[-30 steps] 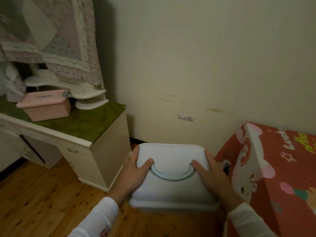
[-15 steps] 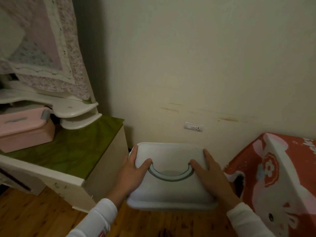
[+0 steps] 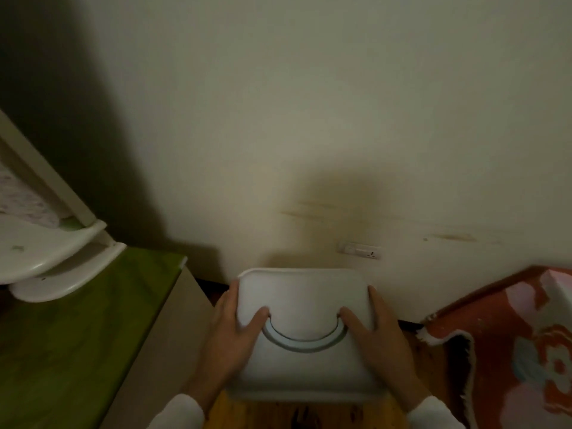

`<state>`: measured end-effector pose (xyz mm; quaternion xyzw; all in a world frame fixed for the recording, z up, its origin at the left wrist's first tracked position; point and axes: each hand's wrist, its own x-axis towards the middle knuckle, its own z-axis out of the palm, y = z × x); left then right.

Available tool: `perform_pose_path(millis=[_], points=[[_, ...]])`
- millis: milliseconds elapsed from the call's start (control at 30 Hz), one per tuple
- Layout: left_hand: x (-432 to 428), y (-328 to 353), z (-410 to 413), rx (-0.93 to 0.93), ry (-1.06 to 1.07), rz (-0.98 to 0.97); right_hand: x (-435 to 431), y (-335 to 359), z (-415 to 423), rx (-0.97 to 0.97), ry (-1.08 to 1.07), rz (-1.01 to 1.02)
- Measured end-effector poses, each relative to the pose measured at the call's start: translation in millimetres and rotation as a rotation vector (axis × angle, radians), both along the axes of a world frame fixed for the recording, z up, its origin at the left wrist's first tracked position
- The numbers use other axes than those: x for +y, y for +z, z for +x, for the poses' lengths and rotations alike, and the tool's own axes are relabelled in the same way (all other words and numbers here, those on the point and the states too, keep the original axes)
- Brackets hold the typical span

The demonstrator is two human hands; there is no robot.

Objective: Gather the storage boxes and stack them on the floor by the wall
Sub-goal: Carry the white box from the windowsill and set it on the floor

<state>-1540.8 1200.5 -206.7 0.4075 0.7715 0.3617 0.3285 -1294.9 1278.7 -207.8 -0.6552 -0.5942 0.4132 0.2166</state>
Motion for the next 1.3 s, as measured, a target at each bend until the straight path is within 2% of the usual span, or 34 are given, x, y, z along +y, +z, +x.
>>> perform_pose_path(millis=[267,433,533,767,1033,1300], points=[[62,-51,-33,-0.048,0.009,-0.104,52,-45,-33,0.011,-0.029,-0.026],[79,-107,-50,-0.162,0.047,-0.182,67,-100,-53,-0.034,-0.075,-0.072],[84,-156,-63,-0.151,0.107,-0.257,68,-149,-68,-0.077,-0.106,-0.125],[94,-274,-89,-0.216,0.09,-0.313,67,-276,-90,-0.005,-0.197,-0.179],[117,-426,-106,-0.254,0.029,-0.339,80,-443,-96,0.053,-0.205,-0.146],[144,-535,-105,-0.319,0.022,-0.329,100,-553,-94,0.049,-0.195,-0.126]])
